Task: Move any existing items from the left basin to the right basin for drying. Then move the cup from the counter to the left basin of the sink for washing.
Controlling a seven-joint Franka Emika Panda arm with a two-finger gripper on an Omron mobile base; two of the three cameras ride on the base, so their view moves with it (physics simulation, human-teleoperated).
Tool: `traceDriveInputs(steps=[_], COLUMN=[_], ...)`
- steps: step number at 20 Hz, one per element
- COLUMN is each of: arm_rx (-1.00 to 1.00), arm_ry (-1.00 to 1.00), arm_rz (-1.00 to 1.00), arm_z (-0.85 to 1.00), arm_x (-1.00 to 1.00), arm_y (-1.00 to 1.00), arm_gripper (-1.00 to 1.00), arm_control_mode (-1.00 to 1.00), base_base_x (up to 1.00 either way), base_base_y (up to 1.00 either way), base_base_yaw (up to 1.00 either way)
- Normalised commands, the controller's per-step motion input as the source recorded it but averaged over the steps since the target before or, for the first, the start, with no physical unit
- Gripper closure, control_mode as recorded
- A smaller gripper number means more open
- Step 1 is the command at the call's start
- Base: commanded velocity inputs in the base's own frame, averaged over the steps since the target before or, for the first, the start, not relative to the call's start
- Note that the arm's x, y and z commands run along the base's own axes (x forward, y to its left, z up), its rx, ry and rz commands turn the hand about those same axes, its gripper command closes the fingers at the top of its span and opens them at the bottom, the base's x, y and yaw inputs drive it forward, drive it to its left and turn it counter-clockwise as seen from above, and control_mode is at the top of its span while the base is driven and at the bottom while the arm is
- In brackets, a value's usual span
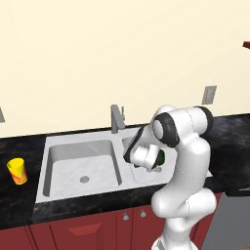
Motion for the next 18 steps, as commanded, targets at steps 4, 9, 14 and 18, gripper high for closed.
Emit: traceDriveInputs(steps=[4,9,14,18], arm_rx=[0.03,0.02,0.02,0.01], arm_ry=[0.0,-0.01,-0.02,-0.04], arm_rz=[-0.05,-0.05,-0.04,-0.02], arm_z=[0.4,0.46,0.5,0.52], arm_x=[-0.08,-0.04,0.0,-0.01], arm_y=[-0.11,-0.11,-0.04,0.0], arm_gripper=[-1.0,-1.0,-1.0,-1.0], arm_control_mode=[-1.0,-1.0,-1.0,-1.0], base_base_x=[0.0,0.0,0.0,0.0], base_base_y=[0.0,0.0,0.0,0.0], base_base_yaw=[0.0,0.0,0.0,0.0])
